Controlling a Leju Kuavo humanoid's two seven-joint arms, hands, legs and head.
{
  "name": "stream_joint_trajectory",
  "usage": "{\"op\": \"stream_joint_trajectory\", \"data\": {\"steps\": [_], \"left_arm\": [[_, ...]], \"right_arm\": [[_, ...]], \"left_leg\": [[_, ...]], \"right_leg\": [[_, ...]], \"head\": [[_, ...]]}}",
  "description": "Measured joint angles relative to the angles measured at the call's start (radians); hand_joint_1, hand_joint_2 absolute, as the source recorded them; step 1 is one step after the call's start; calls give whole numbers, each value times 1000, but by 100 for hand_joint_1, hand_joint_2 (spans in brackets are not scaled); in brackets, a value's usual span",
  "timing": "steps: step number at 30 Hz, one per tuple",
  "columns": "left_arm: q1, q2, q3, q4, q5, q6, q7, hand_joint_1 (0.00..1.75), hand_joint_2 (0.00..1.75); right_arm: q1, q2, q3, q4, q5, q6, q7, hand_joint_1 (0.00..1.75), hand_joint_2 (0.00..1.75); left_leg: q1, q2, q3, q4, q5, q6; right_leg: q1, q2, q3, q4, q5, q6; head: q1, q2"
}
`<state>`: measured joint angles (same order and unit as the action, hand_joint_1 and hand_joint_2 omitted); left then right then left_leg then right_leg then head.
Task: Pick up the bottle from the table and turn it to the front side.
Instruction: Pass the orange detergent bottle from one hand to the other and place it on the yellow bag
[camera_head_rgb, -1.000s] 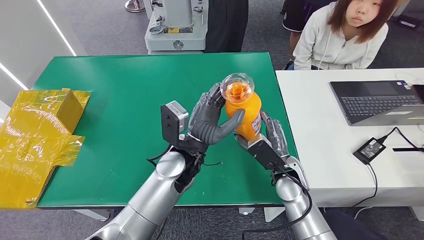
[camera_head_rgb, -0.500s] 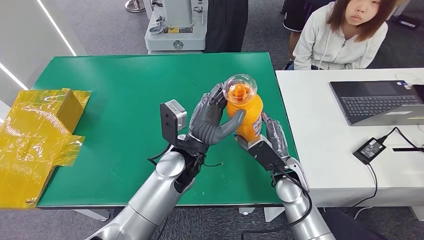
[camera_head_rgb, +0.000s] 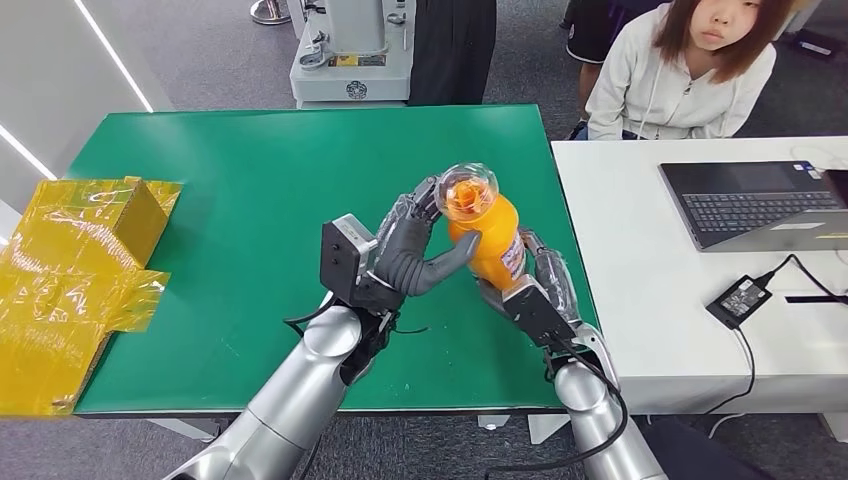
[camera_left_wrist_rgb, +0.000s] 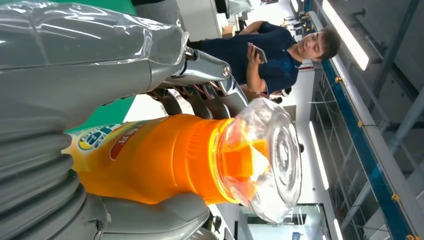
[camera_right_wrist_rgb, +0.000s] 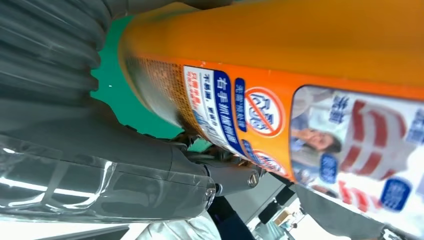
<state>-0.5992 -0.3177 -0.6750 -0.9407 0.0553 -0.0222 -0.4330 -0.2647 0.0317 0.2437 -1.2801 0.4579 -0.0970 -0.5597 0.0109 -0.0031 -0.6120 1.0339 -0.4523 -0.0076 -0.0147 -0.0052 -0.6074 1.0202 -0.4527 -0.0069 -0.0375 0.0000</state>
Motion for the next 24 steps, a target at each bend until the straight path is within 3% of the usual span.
{"op": "stream_joint_trajectory", "data": {"steps": [19,24], "left_arm": [[24,29,25,0,-39,60,-23,175,175],[24,36,32,0,-114,134,-28,175,175]], "right_arm": [[-23,0,-6,46,-39,0,-21,0,175],[-22,0,-6,46,-40,-1,-21,0,175]], "left_leg": [[0,0,0,0,0,0],[0,0,0,0,0,0]], "right_leg": [[0,0,0,0,0,0],[0,0,0,0,0,0]], "head": [[0,0],[0,0]]}}
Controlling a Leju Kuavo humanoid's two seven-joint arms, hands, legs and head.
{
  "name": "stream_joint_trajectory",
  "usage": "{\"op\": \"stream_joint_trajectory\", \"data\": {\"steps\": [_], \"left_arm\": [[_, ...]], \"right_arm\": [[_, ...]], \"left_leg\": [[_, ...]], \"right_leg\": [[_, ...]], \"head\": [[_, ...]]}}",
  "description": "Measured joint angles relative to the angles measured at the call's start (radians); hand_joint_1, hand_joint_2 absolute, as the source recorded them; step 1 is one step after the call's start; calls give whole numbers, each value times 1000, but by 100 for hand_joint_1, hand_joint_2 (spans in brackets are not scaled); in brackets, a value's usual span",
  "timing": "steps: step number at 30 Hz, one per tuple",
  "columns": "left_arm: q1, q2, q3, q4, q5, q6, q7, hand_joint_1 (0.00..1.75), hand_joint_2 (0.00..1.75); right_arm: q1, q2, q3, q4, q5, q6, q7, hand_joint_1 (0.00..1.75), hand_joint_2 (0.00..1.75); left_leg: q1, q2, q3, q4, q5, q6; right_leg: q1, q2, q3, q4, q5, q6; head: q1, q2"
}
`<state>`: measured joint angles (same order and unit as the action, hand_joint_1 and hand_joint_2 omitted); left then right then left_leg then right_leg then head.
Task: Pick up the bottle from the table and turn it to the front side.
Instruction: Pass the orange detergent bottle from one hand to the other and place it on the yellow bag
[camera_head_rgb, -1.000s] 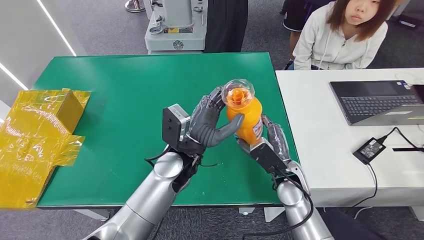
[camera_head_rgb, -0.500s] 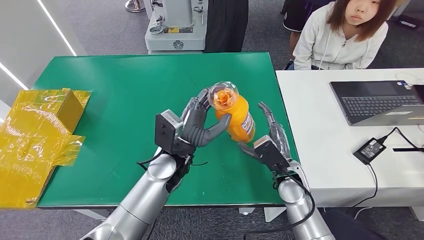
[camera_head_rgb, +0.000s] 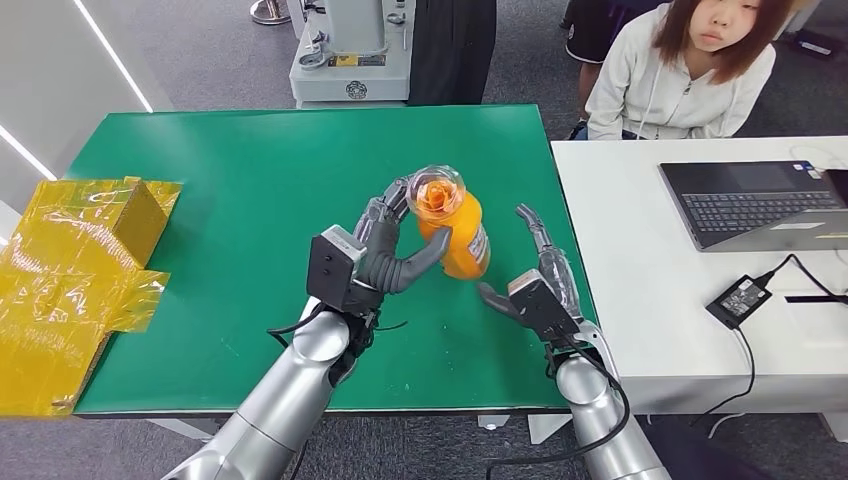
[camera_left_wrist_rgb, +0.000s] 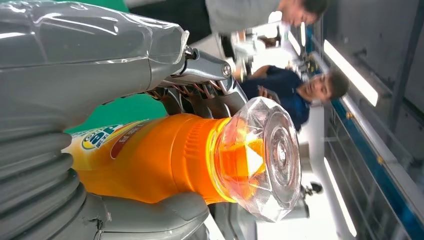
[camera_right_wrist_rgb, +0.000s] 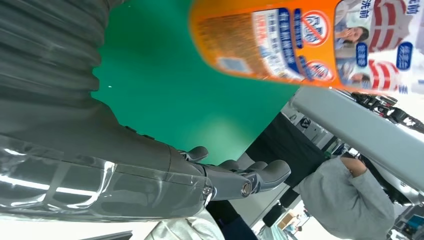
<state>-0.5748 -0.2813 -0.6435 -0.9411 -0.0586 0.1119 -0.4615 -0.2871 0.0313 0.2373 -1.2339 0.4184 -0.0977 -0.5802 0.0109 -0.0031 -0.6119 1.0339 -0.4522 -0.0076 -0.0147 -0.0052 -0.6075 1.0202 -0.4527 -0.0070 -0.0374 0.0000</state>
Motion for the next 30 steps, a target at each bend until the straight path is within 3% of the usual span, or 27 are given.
{"op": "stream_joint_trajectory", "data": {"steps": [8,16,19,25,30], "left_arm": [[-14,50,39,-26,-299,201,22,175,175],[-26,84,70,-38,-363,229,33,175,175],[-30,94,77,-39,-454,263,52,175,175],[-70,159,83,-37,-853,433,148,175,175],[-94,273,86,-37,-1284,552,313,175,175]], "right_arm": [[16,-16,-13,-33,-6,-6,6,0,175],[33,-29,-24,-63,-7,-7,6,0,175],[42,-32,-25,-76,-10,-8,6,0,175],[93,-50,-37,-133,-21,-13,3,0,175],[145,-77,-41,-177,-61,-36,-30,0,175]], "left_leg": [[0,0,0,0,0,0],[0,0,0,0,0,0],[0,0,0,0,0,0],[0,1,0,0,0,0],[0,2,1,0,0,0]], "right_leg": [[0,0,0,0,0,0],[0,0,0,0,0,0],[0,0,0,0,0,0],[0,1,0,0,0,0],[0,2,0,1,0,0]], "head": [[0,0],[0,0],[0,0],[0,0],[0,0]]}}
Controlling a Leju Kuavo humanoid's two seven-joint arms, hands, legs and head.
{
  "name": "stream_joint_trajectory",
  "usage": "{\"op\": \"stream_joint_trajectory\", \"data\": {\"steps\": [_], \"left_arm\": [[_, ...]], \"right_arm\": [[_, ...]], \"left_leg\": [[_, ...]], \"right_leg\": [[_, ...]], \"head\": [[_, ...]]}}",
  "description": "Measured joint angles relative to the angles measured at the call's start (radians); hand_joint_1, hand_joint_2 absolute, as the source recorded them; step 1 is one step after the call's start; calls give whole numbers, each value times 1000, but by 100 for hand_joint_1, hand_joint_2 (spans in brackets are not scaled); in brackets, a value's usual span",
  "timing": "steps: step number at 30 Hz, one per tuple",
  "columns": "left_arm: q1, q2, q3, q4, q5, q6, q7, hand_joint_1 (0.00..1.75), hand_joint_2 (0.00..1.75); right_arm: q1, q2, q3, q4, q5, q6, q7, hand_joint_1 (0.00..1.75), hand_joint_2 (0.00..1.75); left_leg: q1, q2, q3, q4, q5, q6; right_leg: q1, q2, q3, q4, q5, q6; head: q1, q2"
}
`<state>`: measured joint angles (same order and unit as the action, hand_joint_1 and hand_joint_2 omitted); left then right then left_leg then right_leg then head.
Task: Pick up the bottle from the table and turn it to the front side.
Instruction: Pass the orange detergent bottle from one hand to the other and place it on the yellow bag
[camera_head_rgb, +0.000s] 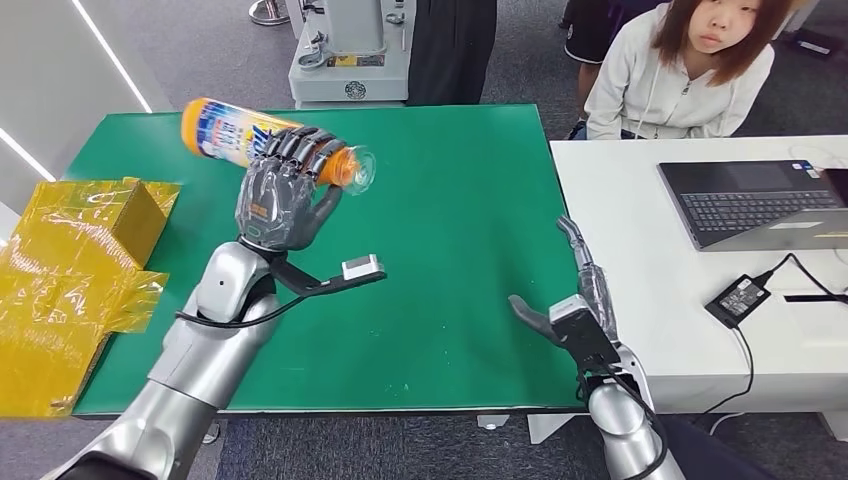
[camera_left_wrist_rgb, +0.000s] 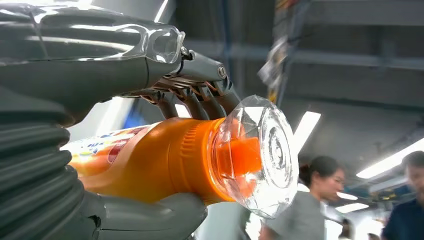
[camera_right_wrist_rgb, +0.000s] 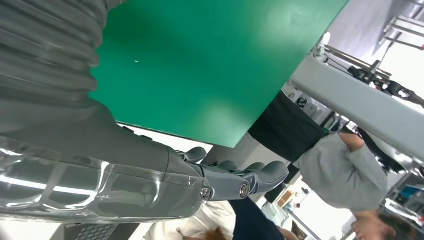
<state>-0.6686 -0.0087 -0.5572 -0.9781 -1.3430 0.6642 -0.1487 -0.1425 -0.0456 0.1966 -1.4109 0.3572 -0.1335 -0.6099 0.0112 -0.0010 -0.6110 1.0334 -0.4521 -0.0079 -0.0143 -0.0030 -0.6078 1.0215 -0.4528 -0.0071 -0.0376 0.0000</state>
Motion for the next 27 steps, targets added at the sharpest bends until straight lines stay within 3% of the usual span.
{"op": "stream_joint_trajectory", "data": {"steps": [6,11,16,27], "left_arm": [[-24,182,46,1,-193,20,87,175,175],[-80,317,0,20,-219,20,189,175,175],[-125,412,-69,53,-219,22,245,175,175],[-92,561,-69,83,-219,25,276,175,175]], "right_arm": [[53,-28,-3,-34,-48,-39,-42,0,175],[111,-34,-12,-85,-62,-79,-51,0,175],[159,-28,-24,-144,-37,-76,-43,0,175],[221,-15,-53,-232,-27,-57,-33,0,175]], "left_leg": [[0,3,0,0,0,-1],[0,2,0,0,1,-1],[0,5,0,-1,0,-1],[0,6,0,-1,0,-1]], "right_leg": [[0,3,-2,1,0,0],[1,2,-2,1,0,0],[0,5,-2,1,0,-1],[0,6,-3,1,0,-1]], "head": [[0,0],[0,0],[0,0],[0,0]]}}
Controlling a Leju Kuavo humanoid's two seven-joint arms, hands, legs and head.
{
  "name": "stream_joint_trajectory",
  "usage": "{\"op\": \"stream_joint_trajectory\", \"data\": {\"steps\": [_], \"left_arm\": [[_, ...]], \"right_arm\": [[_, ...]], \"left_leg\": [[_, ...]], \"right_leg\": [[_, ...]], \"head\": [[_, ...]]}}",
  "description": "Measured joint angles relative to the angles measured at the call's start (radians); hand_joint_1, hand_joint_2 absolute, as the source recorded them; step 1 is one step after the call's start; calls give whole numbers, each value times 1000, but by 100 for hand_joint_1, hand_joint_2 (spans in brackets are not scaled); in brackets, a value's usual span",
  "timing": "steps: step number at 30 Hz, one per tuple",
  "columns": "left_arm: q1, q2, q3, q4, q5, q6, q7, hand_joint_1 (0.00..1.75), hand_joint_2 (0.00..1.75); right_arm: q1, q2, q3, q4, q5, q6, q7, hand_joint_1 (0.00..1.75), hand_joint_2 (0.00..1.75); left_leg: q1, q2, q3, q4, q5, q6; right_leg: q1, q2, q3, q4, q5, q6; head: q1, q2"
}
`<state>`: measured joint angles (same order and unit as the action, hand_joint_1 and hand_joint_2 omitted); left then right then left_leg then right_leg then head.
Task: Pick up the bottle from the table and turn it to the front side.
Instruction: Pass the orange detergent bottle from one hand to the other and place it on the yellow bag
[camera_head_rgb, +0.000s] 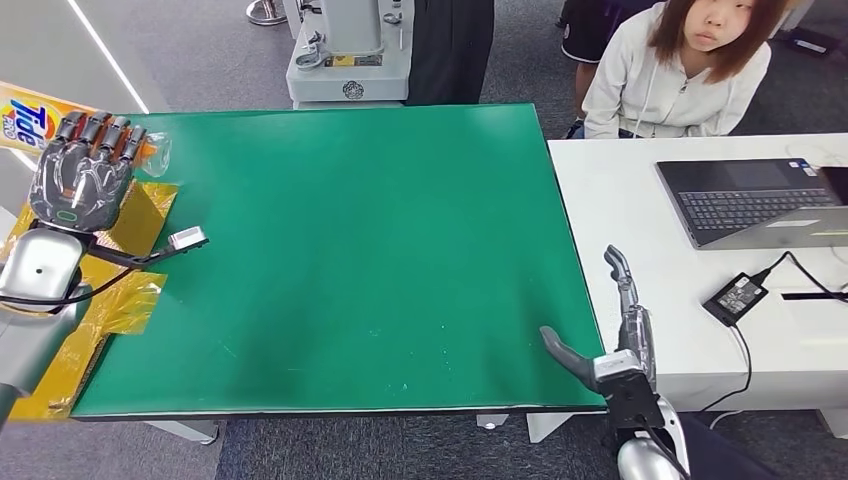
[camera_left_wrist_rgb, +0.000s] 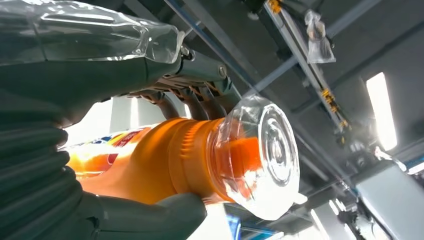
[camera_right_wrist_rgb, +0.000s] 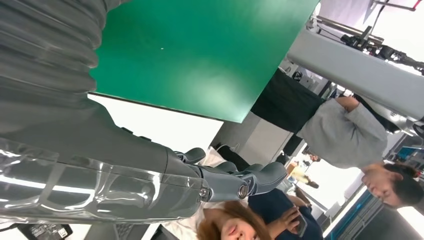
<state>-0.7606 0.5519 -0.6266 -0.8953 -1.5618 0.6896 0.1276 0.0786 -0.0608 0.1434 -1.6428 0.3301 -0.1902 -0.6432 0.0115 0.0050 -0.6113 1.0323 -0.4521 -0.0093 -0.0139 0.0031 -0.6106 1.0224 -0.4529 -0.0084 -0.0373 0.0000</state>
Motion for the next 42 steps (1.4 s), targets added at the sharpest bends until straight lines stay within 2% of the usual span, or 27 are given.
{"op": "stream_joint_trajectory", "data": {"steps": [3,9,13,17,21,24,32,42], "left_arm": [[62,25,61,-3,15,2,-54,175,175],[234,50,277,-36,98,3,-208,175,175],[322,24,453,-37,150,3,-339,175,175],[391,-15,600,-34,113,3,-401,175,175],[412,-56,702,-1,68,3,-426,175,175],[410,-76,734,25,54,3,-417,175,175],[367,-126,731,140,1,3,-359,175,175],[330,-169,650,273,-4,3,-288,175,175]], "right_arm": [[14,6,-7,-23,0,19,6,0,175],[25,15,-22,-45,2,34,8,0,175],[33,18,-23,-51,8,41,3,0,175],[34,24,-23,-51,26,50,-5,0,175],[34,26,-21,-51,42,49,-4,0,175],[34,26,-20,-51,43,48,-3,0,175],[18,26,10,-45,72,41,1,0,175],[5,19,47,-26,88,24,10,0,175]], "left_leg": [[0,2,1,0,-1,-1],[0,4,1,-1,-1,-2],[0,4,1,-1,-1,-2],[0,3,1,-1,-2,-2],[0,2,1,-1,-2,-2],[0,1,1,-1,-2,-2],[0,1,1,0,-2,-2],[0,1,1,0,-2,-3]], "right_leg": [[0,2,0,0,0,0],[0,4,-1,0,-1,-1],[0,4,-1,0,-1,-1],[0,4,-1,0,-1,-1],[0,1,-1,-1,-1,-1],[0,1,0,-1,-1,-1],[0,1,0,0,-1,-2],[0,0,0,-1,-1,-2]], "head": [[0,0],[0,0],[0,0],[0,0],[0,0],[0,0],[0,0],[0,0]]}}
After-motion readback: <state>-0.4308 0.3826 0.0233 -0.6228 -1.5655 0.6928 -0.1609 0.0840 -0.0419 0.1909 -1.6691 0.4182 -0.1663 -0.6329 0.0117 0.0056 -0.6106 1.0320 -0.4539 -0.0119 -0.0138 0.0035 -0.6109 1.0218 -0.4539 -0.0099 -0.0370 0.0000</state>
